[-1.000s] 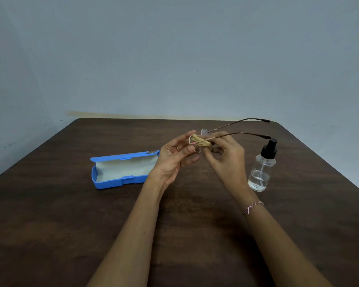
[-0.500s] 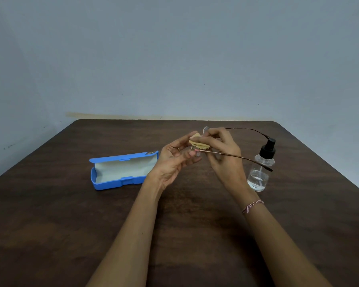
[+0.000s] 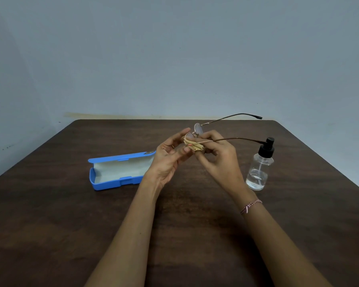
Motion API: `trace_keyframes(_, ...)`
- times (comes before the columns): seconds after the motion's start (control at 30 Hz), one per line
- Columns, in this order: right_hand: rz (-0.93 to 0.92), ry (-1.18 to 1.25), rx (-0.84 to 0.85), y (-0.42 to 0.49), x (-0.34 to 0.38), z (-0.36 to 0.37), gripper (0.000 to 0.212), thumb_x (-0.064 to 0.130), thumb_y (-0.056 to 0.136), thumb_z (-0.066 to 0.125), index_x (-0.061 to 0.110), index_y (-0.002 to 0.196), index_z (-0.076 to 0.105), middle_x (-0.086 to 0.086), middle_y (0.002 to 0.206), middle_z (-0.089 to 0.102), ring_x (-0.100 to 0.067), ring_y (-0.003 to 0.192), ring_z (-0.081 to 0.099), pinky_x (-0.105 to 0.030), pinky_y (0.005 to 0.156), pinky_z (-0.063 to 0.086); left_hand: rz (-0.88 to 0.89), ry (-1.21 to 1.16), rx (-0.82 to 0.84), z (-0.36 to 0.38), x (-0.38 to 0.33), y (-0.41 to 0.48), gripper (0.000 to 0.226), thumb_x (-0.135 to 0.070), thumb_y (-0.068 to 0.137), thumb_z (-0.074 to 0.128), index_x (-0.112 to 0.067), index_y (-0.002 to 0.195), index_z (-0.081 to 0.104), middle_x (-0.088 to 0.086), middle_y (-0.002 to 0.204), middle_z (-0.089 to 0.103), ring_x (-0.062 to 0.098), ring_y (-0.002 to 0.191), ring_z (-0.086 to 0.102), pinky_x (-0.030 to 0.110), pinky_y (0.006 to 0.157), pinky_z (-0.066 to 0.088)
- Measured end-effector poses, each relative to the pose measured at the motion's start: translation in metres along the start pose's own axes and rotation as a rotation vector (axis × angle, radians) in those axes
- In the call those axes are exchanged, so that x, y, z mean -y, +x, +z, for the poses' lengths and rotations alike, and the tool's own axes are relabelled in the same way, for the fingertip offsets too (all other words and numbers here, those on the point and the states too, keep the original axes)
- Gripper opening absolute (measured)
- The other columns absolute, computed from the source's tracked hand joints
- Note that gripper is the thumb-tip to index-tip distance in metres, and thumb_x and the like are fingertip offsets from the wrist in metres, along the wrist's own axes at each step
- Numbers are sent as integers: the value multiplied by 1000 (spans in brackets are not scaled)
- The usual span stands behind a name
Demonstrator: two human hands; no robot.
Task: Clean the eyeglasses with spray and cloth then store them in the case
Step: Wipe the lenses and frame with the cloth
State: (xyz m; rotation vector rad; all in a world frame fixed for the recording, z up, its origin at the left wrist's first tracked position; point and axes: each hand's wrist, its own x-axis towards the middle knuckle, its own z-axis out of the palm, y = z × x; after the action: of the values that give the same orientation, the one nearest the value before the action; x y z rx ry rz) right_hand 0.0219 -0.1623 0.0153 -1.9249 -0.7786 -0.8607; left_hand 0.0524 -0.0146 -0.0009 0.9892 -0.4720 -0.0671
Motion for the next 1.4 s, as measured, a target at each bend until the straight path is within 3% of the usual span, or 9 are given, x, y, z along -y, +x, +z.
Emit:
trace_keyframes(0.17, 40, 51, 27, 0, 0, -4, 28, -3, 77, 70, 11, 102, 71, 7, 95, 60, -12, 80, 60, -28, 65, 53, 22, -39, -48, -2, 1, 3, 61, -28, 39, 95, -22, 96, 75, 2, 100, 72, 14, 88, 70, 24, 71, 56)
trace_keyframes(0.33, 17, -60, 2, 0, -3, -6, 29, -4, 76, 70, 10, 101, 72, 8, 92, 58, -5, 80, 58, -13, 69, 49, 1, -68, -35, 0, -1, 2, 60, -27, 41, 94, -20, 97, 75, 3, 97, 73, 14, 87, 70, 23, 71, 56)
trace_keyframes(0.6, 123, -85, -225, 4, -3, -12, 29, -4, 79, 68, 13, 102, 70, 2, 93, 61, -6, 81, 59, -9, 67, 44, -63, 3, 45, 3, -6, -3, 60, -33, 43, 93, -24, 100, 74, 0, 100, 73, 20, 90, 71, 24, 73, 57)
trace_keyframes(0.7, 92, -145, -173, 1, -6, -9, 31, -7, 77, 67, 11, 101, 71, 0, 96, 57, -13, 91, 57, -13, 76, 46, -96, 32, 80, 5, -4, -5, 60, -34, 47, 92, -24, 102, 73, 2, 100, 73, 19, 90, 71, 24, 76, 56)
trace_keyframes(0.83, 21, -240, -92, 0, -9, -5, 32, -11, 75, 66, 9, 100, 71, -3, 100, 54, -17, 98, 52, -8, 85, 39, -109, 17, 103, 4, -5, -5, 60, -31, 49, 91, -21, 106, 72, 4, 103, 72, 18, 90, 70, 25, 80, 55)
trace_keyframes(0.97, 68, -259, -127, 1, -11, -9, 38, -13, 75, 63, 12, 102, 71, 5, 101, 48, -15, 98, 50, -8, 85, 39, -96, 14, 113, 4, -6, -6, 58, -29, 51, 90, -21, 106, 72, 5, 100, 73, 23, 92, 70, 24, 80, 55)
trace_keyframes(1.1, 55, -265, -101, 0, -9, -9, 42, -15, 75, 61, 11, 107, 69, -1, 102, 50, -18, 100, 50, -17, 84, 44, -92, 31, 110, 5, -5, -6, 58, -29, 51, 90, -22, 106, 72, 5, 100, 73, 22, 91, 70, 24, 79, 55)
trace_keyframes(1.4, 112, -323, -139, 1, -12, -12, 41, -17, 76, 59, 11, 103, 71, -11, 103, 53, -16, 98, 47, -9, 81, 36, -87, -1, 107, 5, -8, -6, 62, -31, 49, 91, -20, 106, 72, 4, 99, 72, 24, 91, 70, 24, 77, 55)
